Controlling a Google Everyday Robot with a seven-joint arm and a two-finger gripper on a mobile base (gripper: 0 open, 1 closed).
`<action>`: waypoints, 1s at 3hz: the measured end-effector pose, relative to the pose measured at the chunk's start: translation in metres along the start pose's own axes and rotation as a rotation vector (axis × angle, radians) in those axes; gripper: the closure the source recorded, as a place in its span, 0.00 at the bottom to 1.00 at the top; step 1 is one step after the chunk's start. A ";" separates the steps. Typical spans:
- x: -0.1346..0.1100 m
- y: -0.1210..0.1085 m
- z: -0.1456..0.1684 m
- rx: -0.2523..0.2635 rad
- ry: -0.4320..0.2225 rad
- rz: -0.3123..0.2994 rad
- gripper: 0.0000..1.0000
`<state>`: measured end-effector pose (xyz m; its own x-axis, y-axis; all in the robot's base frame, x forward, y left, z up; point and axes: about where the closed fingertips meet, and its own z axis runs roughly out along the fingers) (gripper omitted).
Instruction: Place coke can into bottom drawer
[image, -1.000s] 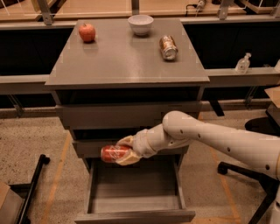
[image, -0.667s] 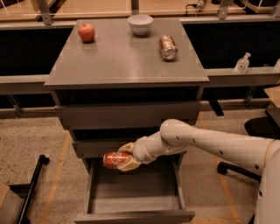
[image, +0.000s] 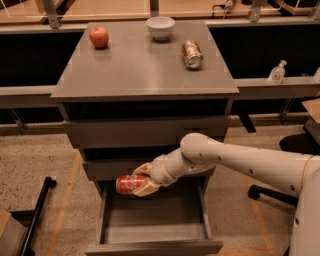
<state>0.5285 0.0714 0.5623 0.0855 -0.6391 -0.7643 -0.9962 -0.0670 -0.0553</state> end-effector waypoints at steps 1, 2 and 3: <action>0.018 0.003 0.020 -0.031 -0.016 0.021 1.00; 0.064 0.013 0.061 -0.061 -0.028 0.079 1.00; 0.100 0.020 0.097 -0.091 -0.018 0.104 1.00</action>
Offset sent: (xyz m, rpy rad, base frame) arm -0.0123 0.0026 -0.1672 0.0293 0.1708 -0.0372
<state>0.5157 0.0805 0.4220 -0.0196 -0.6323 -0.7745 -0.9940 -0.0710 0.0831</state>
